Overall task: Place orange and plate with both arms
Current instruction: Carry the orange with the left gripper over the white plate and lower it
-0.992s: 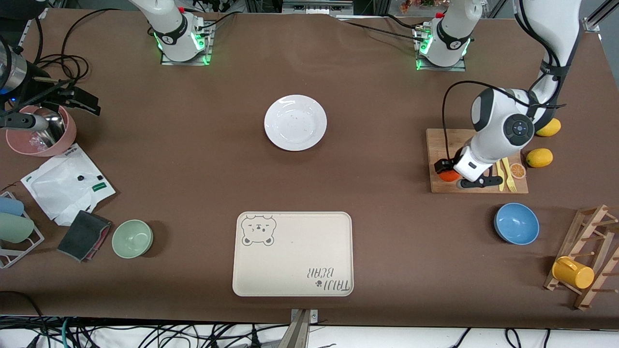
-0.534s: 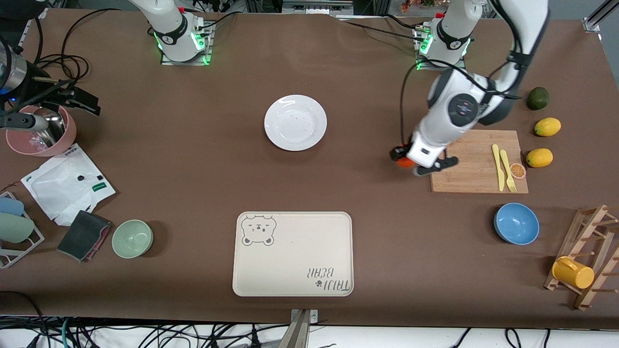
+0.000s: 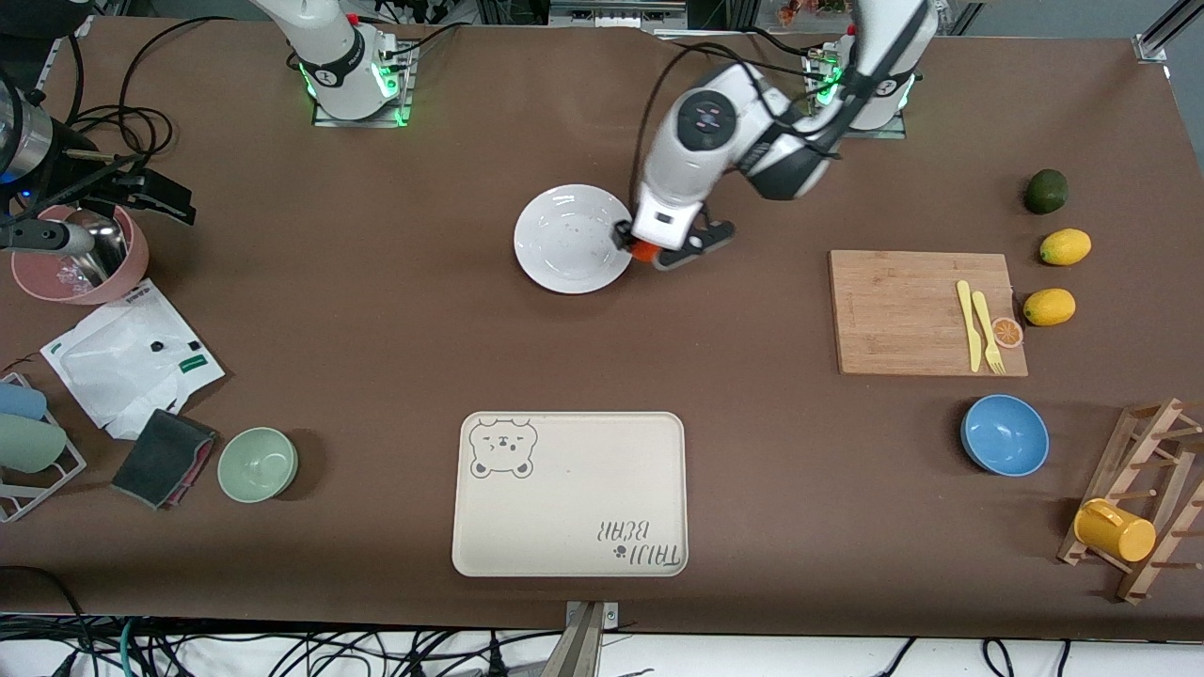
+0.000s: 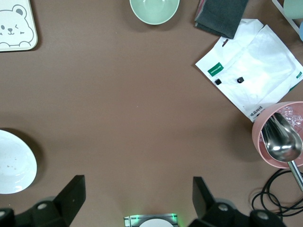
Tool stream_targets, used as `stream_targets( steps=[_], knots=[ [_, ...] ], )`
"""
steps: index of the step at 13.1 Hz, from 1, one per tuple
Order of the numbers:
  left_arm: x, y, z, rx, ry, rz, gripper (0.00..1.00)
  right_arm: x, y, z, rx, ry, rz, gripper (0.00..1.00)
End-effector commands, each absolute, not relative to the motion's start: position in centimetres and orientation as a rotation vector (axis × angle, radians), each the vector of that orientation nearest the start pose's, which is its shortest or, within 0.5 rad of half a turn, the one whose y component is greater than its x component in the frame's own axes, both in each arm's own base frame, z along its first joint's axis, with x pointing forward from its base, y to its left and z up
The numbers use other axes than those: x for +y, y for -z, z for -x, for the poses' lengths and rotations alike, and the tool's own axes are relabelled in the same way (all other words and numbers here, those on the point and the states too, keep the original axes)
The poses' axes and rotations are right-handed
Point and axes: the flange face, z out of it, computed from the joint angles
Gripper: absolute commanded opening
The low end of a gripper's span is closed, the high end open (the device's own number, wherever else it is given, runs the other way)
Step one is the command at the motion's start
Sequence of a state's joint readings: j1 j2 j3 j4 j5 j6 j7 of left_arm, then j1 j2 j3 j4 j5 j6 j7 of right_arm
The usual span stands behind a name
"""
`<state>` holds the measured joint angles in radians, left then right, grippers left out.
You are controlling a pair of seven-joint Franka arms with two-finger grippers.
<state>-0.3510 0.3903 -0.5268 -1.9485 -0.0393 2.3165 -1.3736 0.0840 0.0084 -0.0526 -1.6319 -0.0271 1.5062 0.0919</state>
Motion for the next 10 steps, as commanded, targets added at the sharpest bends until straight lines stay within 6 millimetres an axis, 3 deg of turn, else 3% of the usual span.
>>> stream_targets(
  steps=[1,6,10],
  knots=[
    [-52.7,-28.1,-40.2,-1.018,-0.410,3.066,0.16,1.5,-59.1,-54.8,0.078,-0.214,3.167,1.00],
    [-56.9,-22.1,-36.3,-1.001,-0.323,2.995,0.17,1.5,-59.1,-54.8,0.078,-0.214,3.167,1.00],
    [-57.4,-21.1,-35.9,-1.014,-0.299,2.981,0.22,1.5,-59.1,-54.8,0.078,-0.214,3.167,1.00]
  ],
)
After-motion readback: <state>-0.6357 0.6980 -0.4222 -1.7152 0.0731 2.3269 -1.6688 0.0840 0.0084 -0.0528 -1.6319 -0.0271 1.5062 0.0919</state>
